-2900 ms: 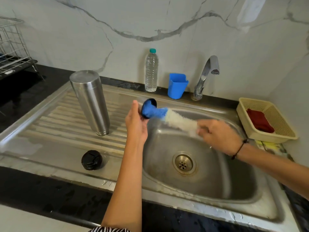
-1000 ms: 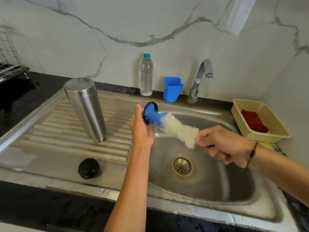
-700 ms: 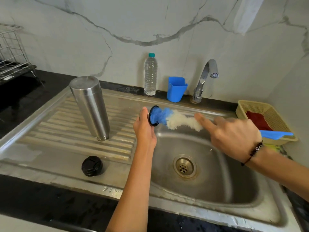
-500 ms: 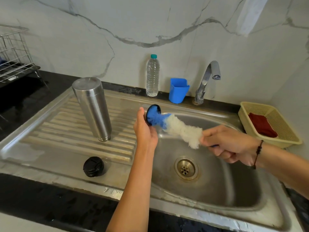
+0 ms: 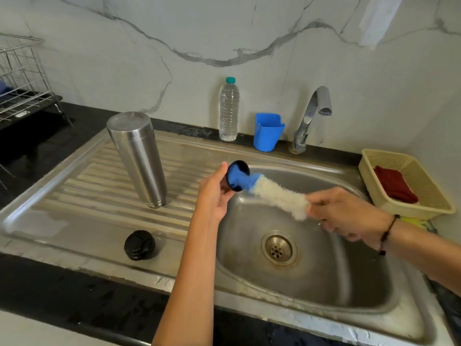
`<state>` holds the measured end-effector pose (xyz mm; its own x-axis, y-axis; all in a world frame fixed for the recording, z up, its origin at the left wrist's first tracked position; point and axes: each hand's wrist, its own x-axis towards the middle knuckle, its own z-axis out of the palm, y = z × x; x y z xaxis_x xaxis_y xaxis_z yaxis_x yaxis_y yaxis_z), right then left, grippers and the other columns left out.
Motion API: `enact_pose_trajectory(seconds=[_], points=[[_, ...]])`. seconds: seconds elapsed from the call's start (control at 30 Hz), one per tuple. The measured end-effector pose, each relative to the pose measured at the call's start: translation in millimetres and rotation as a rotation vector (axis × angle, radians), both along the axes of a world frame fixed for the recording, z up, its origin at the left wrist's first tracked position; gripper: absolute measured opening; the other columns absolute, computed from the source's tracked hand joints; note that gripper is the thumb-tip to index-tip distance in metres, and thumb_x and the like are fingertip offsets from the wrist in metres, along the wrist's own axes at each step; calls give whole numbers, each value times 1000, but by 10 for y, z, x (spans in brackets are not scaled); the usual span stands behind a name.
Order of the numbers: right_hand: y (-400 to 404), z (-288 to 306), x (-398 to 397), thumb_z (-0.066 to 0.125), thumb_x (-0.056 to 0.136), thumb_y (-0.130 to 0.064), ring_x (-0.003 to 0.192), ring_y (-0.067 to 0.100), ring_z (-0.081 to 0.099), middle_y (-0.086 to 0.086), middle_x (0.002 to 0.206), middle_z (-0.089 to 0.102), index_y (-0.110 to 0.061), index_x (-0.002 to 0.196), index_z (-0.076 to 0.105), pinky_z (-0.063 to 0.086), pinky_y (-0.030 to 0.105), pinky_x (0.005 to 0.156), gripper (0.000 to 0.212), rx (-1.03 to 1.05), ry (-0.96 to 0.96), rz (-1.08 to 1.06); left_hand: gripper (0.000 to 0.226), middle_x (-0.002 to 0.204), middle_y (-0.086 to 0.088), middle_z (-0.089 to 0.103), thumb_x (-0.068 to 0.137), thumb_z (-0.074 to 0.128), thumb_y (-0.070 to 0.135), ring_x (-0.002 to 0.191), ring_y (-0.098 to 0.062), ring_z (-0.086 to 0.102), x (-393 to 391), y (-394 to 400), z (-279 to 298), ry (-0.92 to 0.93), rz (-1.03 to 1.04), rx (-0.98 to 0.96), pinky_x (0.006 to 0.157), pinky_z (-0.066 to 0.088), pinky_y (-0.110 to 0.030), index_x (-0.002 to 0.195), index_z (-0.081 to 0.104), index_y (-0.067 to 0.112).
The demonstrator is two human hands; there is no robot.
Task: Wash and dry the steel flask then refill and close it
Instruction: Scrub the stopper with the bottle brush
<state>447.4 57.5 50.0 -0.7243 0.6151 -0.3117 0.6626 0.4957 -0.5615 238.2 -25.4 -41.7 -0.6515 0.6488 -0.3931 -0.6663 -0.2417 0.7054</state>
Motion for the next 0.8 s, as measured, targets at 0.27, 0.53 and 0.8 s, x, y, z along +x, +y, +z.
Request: enact_pose_trajectory(seconds=[0.27, 0.53, 0.8], points=[[113, -220, 142, 51, 80, -8, 31, 20, 37, 4, 51, 49, -13, 118, 61, 10, 12, 41, 39, 1085, -13, 319, 10, 88, -8, 68, 91, 61, 14, 82, -16, 66, 99, 46, -6, 10, 123, 70, 78, 56, -31, 96, 63, 5], [-22, -62, 20, 48, 96, -20, 37, 9, 30, -4, 51, 45, -24, 93, 68, 21, 17, 36, 21, -178, 88, -46, 9, 86, -8, 67, 92, 58, 12, 82, -16, 68, 153, 50, 16, -69, 195, 222, 78, 58, -31, 94, 62, 5], [104, -83, 157, 45, 81, -10, 30, 23, 43, 6, 53, 53, -16, 120, 63, 19, 17, 39, 43, 1234, 6, 332, 9, 93, -10, 66, 93, 58, 13, 86, -17, 66, 178, 79, -13, -37, 194, 139, 78, 58, -31, 98, 60, 6]])
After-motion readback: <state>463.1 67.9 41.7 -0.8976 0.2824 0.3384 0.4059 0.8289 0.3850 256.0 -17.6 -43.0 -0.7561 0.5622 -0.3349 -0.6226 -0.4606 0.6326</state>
